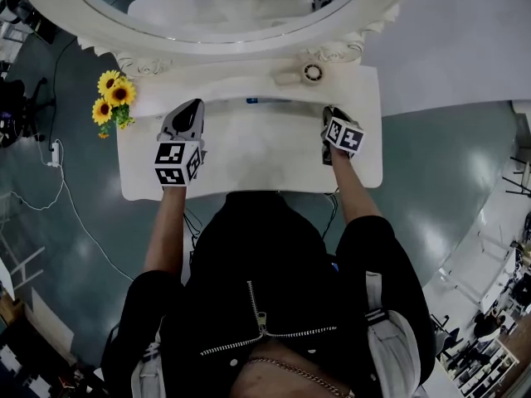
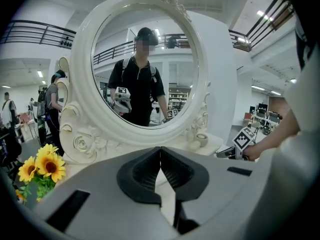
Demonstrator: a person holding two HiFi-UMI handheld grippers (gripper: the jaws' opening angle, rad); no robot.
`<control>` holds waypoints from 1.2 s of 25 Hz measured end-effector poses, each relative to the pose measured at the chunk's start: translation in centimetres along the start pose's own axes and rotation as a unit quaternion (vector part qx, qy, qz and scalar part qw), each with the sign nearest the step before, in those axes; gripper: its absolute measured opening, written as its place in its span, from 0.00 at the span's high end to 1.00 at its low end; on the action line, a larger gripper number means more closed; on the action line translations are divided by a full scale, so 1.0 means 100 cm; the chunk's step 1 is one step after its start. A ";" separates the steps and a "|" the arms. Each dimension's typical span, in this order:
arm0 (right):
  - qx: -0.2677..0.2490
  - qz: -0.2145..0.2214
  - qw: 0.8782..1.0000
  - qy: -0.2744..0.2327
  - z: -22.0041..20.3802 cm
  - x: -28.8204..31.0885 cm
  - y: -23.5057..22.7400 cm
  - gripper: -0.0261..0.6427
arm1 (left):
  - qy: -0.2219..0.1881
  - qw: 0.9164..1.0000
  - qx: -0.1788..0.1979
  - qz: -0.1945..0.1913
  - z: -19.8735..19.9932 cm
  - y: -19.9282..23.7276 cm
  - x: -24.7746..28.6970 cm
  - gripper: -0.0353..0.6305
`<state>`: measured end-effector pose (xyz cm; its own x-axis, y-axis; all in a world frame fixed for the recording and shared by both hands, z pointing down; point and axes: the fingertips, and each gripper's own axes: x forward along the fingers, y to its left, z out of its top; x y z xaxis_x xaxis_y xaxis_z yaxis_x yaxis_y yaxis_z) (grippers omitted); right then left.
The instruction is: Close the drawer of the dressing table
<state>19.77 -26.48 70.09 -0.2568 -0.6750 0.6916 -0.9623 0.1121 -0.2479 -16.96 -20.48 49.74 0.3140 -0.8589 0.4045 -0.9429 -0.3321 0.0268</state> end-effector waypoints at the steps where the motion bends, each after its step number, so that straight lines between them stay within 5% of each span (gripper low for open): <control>1: -0.011 -0.002 1.000 -0.002 -0.002 -0.004 0.001 0.78 | -0.001 1.000 0.000 -0.001 0.000 0.000 0.000 0.91; 14: -0.137 0.044 0.988 -0.050 -0.008 -0.057 0.071 0.95 | -0.025 1.000 0.004 -0.014 0.005 -0.006 -0.015 0.91; 30: -0.202 0.117 0.952 -0.201 0.105 -0.140 0.188 0.95 | -0.066 0.998 0.023 0.000 0.030 0.003 -0.043 0.91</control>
<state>6.22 -22.58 48.68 -0.4907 -0.8126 0.3146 -0.8603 0.5091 -0.0266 -18.26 -18.03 45.26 0.3285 -0.9018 0.2807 -0.9378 -0.3468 -0.0166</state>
